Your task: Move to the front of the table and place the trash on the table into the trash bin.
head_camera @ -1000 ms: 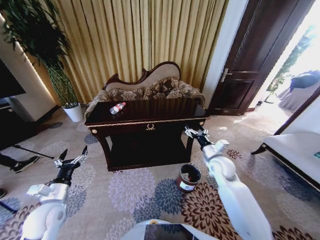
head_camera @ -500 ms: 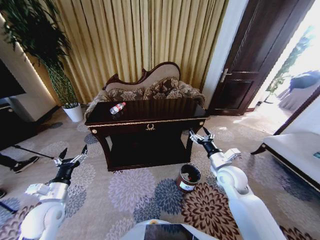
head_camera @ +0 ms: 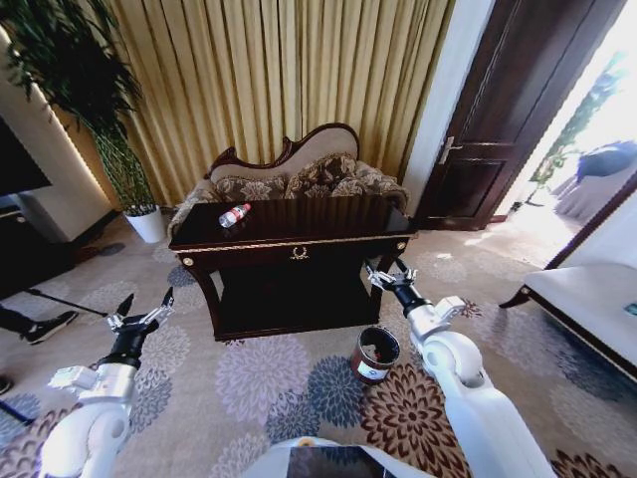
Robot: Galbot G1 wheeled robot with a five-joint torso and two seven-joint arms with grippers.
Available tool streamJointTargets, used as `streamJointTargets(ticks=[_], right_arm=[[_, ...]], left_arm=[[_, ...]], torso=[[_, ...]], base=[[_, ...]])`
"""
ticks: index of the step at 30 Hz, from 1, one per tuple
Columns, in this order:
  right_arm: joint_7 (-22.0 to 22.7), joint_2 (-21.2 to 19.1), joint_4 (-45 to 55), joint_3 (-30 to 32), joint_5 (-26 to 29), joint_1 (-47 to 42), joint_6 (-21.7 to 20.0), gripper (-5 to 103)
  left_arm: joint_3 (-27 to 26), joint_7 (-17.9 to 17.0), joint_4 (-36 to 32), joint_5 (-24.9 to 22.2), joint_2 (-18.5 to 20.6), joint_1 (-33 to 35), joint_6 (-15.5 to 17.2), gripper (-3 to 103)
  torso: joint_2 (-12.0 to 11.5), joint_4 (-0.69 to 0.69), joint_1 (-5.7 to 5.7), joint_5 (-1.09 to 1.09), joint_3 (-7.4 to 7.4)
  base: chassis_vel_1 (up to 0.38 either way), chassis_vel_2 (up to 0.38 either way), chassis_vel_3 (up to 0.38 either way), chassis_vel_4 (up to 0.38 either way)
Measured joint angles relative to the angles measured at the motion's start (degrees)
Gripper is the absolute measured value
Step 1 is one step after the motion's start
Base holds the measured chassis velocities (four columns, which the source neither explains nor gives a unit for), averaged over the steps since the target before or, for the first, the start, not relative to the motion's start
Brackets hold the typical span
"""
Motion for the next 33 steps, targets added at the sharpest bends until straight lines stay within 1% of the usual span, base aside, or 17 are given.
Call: streamJointTargets(ticks=[7,20,33], right_arm=[[-0.12,0.25,0.07,-0.27,-0.95,0.41,0.0,100],[-0.78,0.6,0.98,-0.46,-1.62,-0.19,-0.15,100],[-1.0,0.88,1.73,-0.95,-1.87,-0.17,-0.69,100]], left_arm=[[0.12,0.03,-0.19,0.09,-0.07,0.03,-0.07,100],[-0.08,0.08,-1.22,0.14,-0.6,0.83,-0.17,100],[-0.2,0.12,-1.46,0.18,-0.66,0.83,-0.18,100]], torso=[[0.0,0.0,0.0,0.0,0.0],[-0.01,0.0,0.02,0.0,0.01],[-0.01,0.0,0.01,0.0,0.0]], base=[[-0.071,0.084,0.087,-0.073],[-0.15,0.153,0.16,-0.154],[-0.122,0.127,0.12,-0.123]])
